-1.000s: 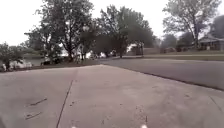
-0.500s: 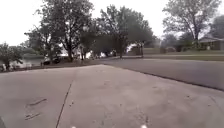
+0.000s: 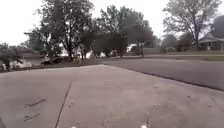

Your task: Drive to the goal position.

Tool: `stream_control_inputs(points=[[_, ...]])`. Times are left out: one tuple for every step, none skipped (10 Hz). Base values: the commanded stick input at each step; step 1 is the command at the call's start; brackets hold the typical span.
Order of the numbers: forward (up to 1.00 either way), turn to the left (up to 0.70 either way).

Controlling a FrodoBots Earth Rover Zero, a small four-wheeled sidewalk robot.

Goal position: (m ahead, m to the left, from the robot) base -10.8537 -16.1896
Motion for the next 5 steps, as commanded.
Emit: stream_control_inputs(points=[[0.07,0.00],[0.06,0.00],[0.06,0.00],[0.07,0.00],[0.07,0.00]])
